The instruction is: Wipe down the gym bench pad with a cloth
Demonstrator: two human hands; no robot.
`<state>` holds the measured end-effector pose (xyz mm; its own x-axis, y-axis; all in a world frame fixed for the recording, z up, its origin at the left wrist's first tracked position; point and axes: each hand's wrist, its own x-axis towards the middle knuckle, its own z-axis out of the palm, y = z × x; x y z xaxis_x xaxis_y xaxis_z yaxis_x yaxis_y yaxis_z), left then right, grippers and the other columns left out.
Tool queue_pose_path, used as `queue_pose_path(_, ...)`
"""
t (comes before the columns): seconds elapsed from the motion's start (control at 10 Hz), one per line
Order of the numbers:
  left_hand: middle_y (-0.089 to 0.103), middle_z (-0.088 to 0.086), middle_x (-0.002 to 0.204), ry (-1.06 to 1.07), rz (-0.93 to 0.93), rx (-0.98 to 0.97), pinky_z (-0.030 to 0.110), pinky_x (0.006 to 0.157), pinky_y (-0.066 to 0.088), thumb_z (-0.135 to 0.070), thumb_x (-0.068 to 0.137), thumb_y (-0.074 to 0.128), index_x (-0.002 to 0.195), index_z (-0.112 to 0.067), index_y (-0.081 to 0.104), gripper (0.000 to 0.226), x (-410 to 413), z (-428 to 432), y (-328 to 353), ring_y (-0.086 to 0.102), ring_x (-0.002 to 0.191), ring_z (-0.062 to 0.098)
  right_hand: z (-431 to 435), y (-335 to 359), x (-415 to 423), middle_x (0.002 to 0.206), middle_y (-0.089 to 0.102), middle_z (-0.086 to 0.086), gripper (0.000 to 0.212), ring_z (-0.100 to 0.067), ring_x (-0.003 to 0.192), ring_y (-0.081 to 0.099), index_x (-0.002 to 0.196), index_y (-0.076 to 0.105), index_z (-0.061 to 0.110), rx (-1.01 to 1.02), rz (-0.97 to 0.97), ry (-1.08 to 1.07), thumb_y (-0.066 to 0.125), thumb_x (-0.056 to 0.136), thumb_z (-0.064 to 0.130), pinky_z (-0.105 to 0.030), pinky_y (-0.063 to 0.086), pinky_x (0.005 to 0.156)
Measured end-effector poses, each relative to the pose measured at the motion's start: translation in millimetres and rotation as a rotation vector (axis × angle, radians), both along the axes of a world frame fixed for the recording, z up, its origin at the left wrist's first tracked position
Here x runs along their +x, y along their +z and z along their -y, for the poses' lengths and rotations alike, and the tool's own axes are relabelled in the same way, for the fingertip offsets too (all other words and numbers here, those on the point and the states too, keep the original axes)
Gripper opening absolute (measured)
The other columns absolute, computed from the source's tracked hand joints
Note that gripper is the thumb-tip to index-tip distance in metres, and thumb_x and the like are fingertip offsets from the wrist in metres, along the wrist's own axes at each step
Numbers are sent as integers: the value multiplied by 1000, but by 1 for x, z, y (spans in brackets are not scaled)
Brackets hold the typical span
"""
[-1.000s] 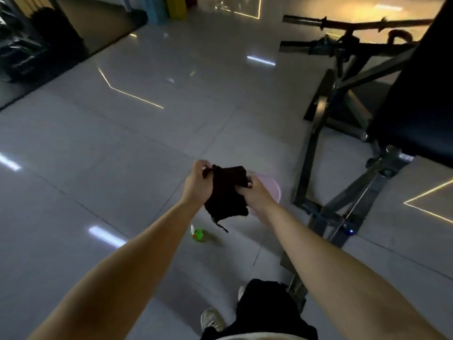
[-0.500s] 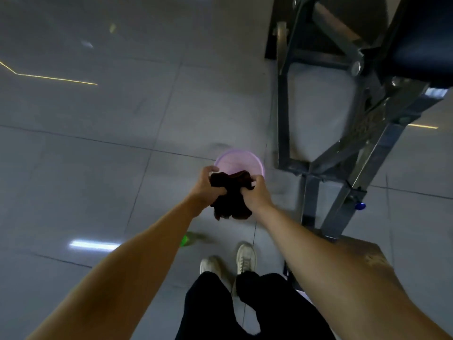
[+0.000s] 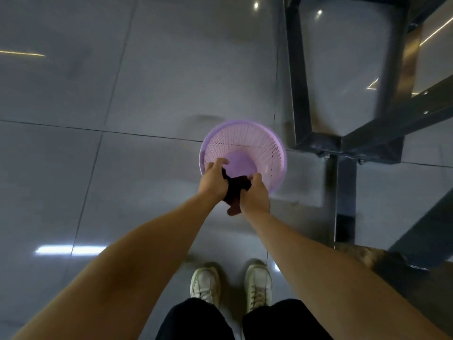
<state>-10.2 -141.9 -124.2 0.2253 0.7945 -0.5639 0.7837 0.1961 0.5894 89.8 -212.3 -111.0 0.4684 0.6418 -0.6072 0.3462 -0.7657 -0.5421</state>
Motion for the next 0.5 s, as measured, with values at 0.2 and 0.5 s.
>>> queue_pose_path(0.2,53,5,140,-263,-293,73,43,119,22,-17,85,66,135,-27,54,52,1,-10,-44,49,132,30,-18,-46,-5,110,62,-10,41,-29,98,57,105,59,12,-46,122,149,31,86,35,-38,48,89)
queue_pose_path(0.5,53,3,144,-316,-304,4,46,112,40,-12,91,56,143,-28,51,55,10,-13,2,50,131,32,-8,-7,12,114,63,-8,27,-28,95,55,109,64,17,-155,204,245,41,95,18,-34,44,77)
